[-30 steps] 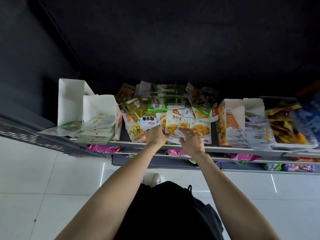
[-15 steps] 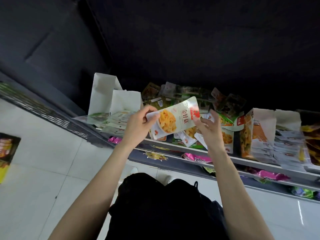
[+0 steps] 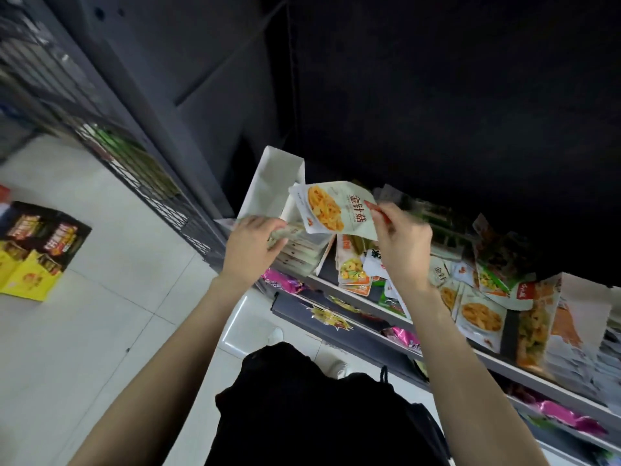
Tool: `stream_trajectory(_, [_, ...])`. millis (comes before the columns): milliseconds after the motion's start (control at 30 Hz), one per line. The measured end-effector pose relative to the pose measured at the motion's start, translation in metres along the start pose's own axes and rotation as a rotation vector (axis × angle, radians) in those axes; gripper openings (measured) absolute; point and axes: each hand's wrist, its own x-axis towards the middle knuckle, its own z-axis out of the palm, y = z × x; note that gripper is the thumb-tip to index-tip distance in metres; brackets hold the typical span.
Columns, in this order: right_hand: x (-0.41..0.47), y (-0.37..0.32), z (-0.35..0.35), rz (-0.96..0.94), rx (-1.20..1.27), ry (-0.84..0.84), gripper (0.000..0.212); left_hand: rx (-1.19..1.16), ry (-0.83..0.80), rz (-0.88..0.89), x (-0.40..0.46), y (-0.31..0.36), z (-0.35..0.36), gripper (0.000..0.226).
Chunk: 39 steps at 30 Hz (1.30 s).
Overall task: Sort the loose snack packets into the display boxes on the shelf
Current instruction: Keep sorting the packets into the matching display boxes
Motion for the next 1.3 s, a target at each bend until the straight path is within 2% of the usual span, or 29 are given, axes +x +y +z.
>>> stream_trajectory(67, [0.008, -0.005, 0.011, -0.121, -0.039, 0.014, 0.014, 0.115, -0.032, 0.053, 0.005, -0.004, 0.001, 0.024])
stream_trajectory(167, [0.018, -0.014, 0.029, -0.343, -0.236, -0.005, 0.022, 0.209, -0.151, 0.145, 0.012, -0.008, 0.002, 0.027])
stream_trajectory(233, [0.026, -0.024, 0.042, -0.426, -0.348, -0.096, 0.029, 0.268, -0.222, 0.176, 0.017, -0.009, 0.001, 0.022])
stream_trajectory(367, [0.031, -0.039, 0.075, -0.472, -0.538, -0.403, 0.033, 0.294, -0.205, 0.217, 0.023, -0.009, 0.002, 0.007])
stream_trajectory(467, [0.025, -0.039, 0.089, -0.364, -0.557, -0.515, 0.026, 0.279, -0.175, 0.222, 0.023, -0.014, 0.004, 0.010])
stream_trajectory(567, [0.024, -0.037, 0.097, -0.283, -0.447, -0.483, 0.004, 0.241, -0.154, 0.229, 0.022, -0.018, 0.008, 0.010])
stream_trajectory(700, [0.017, -0.034, 0.105, -0.171, -0.509, -0.717, 0.024, 0.186, -0.105, 0.205, 0.021, -0.024, 0.012, 0.015])
stream_trajectory(833, [0.004, -0.022, 0.095, -0.085, -0.239, -0.761, 0.026, 0.026, 0.015, 0.192, 0.017, -0.016, 0.002, 0.032])
stream_trajectory(933, [-0.016, -0.009, 0.068, 0.019, -0.026, -0.605, 0.024, -0.184, 0.136, 0.210, 0.011, 0.010, -0.010, 0.033])
stream_trajectory(1033, [-0.045, 0.014, 0.032, 0.158, 0.013, -0.384, 0.021, -0.388, 0.168, 0.273, 0.010, 0.054, -0.012, 0.027])
stream_trajectory(1100, [-0.069, 0.037, 0.010, 0.280, -0.020, -0.277, 0.021, -0.484, 0.115, 0.330, 0.009, 0.086, 0.000, 0.022])
stream_trajectory(1200, [-0.104, 0.074, -0.020, 0.505, -0.148, -0.163, 0.023, -0.437, -0.096, 0.366, 0.008, 0.126, 0.038, 0.015])
stream_trajectory(1300, [-0.130, 0.106, -0.039, 0.716, -0.313, -0.286, 0.035, -0.296, -0.404, 0.281, 0.008, 0.150, 0.089, 0.030])
